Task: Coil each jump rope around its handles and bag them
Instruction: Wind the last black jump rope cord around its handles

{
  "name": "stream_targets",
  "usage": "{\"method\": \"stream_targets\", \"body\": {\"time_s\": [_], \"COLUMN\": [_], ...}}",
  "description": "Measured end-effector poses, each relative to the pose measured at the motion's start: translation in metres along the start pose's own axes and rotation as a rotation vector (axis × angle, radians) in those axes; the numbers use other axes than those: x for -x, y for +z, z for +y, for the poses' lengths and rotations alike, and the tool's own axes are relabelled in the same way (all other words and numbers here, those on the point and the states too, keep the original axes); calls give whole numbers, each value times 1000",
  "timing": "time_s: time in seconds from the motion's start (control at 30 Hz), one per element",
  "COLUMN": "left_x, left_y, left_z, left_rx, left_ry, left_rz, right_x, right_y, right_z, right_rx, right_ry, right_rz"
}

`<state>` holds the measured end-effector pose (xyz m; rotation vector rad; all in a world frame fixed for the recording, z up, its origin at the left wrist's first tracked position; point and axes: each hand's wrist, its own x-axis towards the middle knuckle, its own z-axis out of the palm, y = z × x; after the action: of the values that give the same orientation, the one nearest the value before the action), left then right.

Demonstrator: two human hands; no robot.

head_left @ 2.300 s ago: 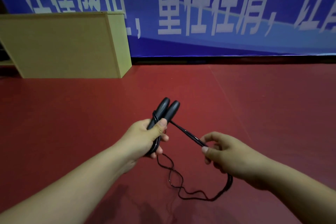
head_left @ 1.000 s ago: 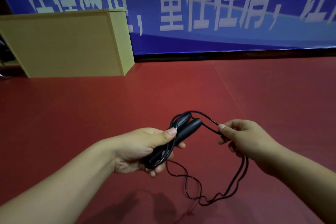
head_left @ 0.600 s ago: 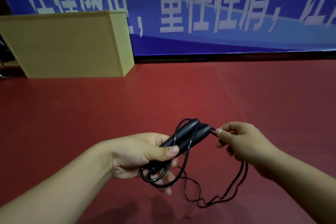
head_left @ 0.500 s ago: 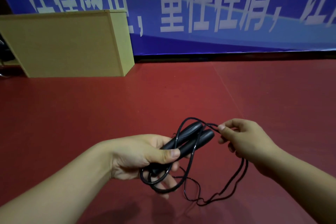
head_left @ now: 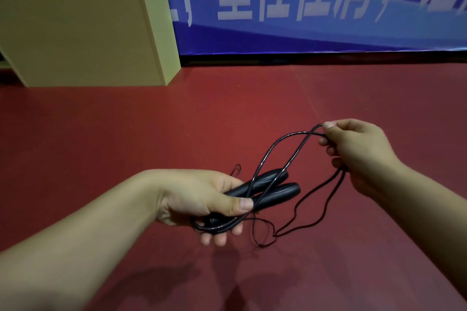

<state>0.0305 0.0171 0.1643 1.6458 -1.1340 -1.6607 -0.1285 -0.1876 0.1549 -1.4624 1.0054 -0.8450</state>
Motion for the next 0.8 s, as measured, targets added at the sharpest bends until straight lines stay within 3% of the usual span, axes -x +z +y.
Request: {"method": "stream_targets", "body": {"time_s": [0.17, 0.27, 0.43, 0.67, 0.8], "left_x": [0, 1, -2, -8, -15], "left_y": [-1, -2, -6, -11, -21], "left_z": [5, 7, 4, -2, -10], "left_rx": [-5, 32, 188, 497, 444], "left_ry": [14, 53, 195, 269, 231], "left_rz": [-144, -199, -52, 382, 615], "right_x": [-6, -9, -10, 18, 38], "right_y": [-5, -8, -6, 8, 25], "right_z": [-6, 0, 20, 28, 18], "right_rx": [-294, -305, 201, 799, 927], "right_ry": [411, 466, 138, -188, -325], "right_rz": [-184, -235, -216, -508, -565]}}
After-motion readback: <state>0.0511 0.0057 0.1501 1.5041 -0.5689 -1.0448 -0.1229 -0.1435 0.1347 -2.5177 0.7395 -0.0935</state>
